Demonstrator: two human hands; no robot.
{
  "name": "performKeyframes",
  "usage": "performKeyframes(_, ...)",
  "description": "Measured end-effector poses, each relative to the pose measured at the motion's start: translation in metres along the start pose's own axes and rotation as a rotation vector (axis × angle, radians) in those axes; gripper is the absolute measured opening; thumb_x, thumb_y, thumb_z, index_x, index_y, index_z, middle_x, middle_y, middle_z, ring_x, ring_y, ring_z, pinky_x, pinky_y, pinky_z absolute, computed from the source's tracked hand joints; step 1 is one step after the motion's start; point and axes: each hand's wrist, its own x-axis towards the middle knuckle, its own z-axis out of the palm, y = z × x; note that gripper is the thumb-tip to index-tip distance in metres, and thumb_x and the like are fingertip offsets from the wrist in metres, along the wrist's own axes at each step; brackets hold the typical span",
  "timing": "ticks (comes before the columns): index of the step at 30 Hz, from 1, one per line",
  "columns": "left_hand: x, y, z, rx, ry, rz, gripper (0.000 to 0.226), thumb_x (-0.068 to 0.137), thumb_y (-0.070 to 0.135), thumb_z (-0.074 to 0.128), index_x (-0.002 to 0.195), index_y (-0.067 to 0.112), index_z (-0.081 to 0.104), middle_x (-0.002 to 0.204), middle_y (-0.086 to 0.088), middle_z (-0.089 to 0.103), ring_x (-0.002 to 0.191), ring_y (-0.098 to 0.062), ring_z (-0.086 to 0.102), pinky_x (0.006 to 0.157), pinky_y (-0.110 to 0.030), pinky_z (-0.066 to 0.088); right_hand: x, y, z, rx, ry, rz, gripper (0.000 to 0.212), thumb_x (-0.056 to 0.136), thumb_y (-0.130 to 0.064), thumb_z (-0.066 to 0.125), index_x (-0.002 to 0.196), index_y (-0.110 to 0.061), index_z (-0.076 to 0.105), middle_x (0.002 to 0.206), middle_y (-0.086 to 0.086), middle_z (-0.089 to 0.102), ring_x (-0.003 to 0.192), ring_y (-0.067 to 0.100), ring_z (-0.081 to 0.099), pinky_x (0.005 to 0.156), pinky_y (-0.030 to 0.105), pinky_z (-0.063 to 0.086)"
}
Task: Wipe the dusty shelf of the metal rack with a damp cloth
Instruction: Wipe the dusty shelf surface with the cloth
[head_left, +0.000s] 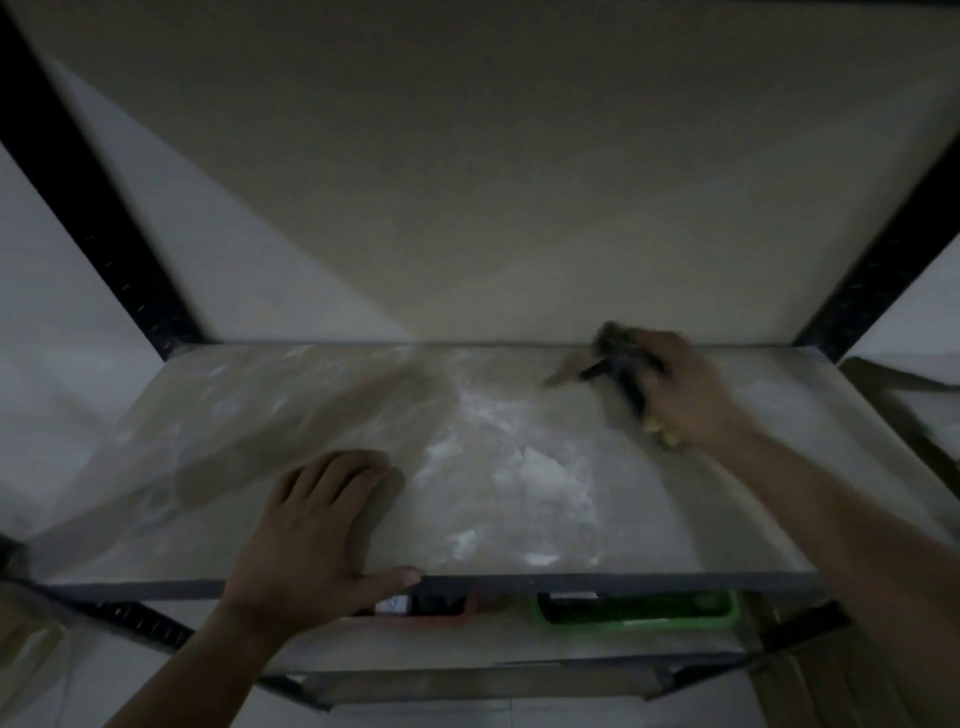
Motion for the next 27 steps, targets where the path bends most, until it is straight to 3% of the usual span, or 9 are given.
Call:
performKeyframes(5,0.001,-0.002,0.002,0.009,-0.001,-0.002,0.098,0.079,0.092,0.047,0.142,0.019,0.057,0.147,-0.001,0.052,0.133,-0.028,0.051,0.105,-0.049,0.043,-0.028,0.15,-0.07,-0.451,0.031,0.542,0.043,0.094,-0.044,0.04,0.133,-0.029,0.047,0.117,0.022,0.056,0.095,0.041,0.059,0.084,0.046,0.053)
performKeyframes(7,0.001,-0.002,0.002,0.022,-0.003,-0.001,0.098,0.078,0.092,0.047,0.142,0.019,0.057,0.146,-0.001,0.053,0.132,-0.028,0.052,0.105,-0.049,0.044,-0.037,0.23,-0.061,-0.572,-0.089,0.525,0.056,0.087,-0.053,0.028,0.131,-0.025,0.049,0.112,0.018,0.056,0.096,0.039,0.057,0.083,0.051,0.053)
performKeyframes(10,0.001,-0.002,0.001,0.032,-0.009,-0.008,0.099,0.077,0.093,0.048,0.143,0.019,0.057,0.146,-0.001,0.053,0.132,-0.027,0.051,0.105,-0.047,0.042,-0.036,0.19,-0.039,-0.678,-0.185,0.46,0.056,0.091,-0.049,0.03,0.134,-0.017,0.048,0.127,0.017,0.053,0.111,0.038,0.054,0.091,0.05,0.048)
performKeyframes(12,0.002,-0.001,0.0,0.04,-0.005,-0.002,0.099,0.077,0.092,0.049,0.142,0.019,0.057,0.145,0.0,0.054,0.131,-0.027,0.052,0.103,-0.046,0.042,-0.027,0.1,-0.021,-0.652,-0.162,0.322,0.052,0.094,-0.046,0.028,0.135,-0.021,0.048,0.133,0.012,0.052,0.113,0.035,0.053,0.093,0.044,0.046)
performKeyframes(15,0.002,0.0,0.0,0.03,0.004,0.005,0.097,0.077,0.091,0.05,0.142,0.019,0.058,0.145,0.0,0.054,0.13,-0.028,0.053,0.102,-0.047,0.044,-0.028,0.004,0.031,-0.298,0.003,0.202,0.038,0.092,-0.034,0.037,0.114,-0.025,0.066,0.113,0.01,0.065,0.093,0.034,0.061,0.081,0.037,0.05)
performKeyframes(18,0.001,-0.001,-0.001,0.028,-0.011,0.003,0.097,0.077,0.091,0.051,0.142,0.019,0.058,0.147,0.001,0.053,0.132,-0.028,0.052,0.103,-0.046,0.043,-0.034,-0.063,0.069,-0.162,-0.137,-0.027,0.033,0.092,-0.024,0.048,0.12,-0.02,0.064,0.12,0.01,0.06,0.101,0.032,0.057,0.09,0.035,0.043)
performKeyframes(20,0.001,-0.001,-0.001,0.029,-0.018,-0.003,0.098,0.077,0.091,0.051,0.142,0.019,0.058,0.147,0.001,0.053,0.132,-0.028,0.052,0.104,-0.046,0.043,-0.031,-0.067,0.059,-0.024,-0.238,-0.097,0.036,0.093,-0.022,0.046,0.125,-0.014,0.062,0.124,0.013,0.059,0.107,0.033,0.055,0.095,0.034,0.04)
performKeyframes(23,0.001,0.0,-0.001,0.032,-0.013,-0.004,0.098,0.076,0.092,0.051,0.142,0.019,0.059,0.146,0.001,0.054,0.131,-0.027,0.053,0.104,-0.043,0.041,-0.01,-0.02,0.022,-0.026,-0.029,-0.022,0.038,0.088,-0.021,0.046,0.116,-0.007,0.067,0.115,0.019,0.066,0.102,0.036,0.062,0.091,0.031,0.04)
performKeyframes(27,0.001,0.0,-0.001,0.033,-0.008,-0.003,0.098,0.076,0.092,0.05,0.141,0.019,0.059,0.145,0.001,0.055,0.131,-0.026,0.053,0.103,-0.043,0.04,0.015,0.076,-0.012,-0.262,-0.056,0.359,0.036,0.098,-0.03,0.045,0.129,-0.018,0.057,0.123,0.021,0.057,0.101,0.04,0.059,0.089,0.038,0.048)
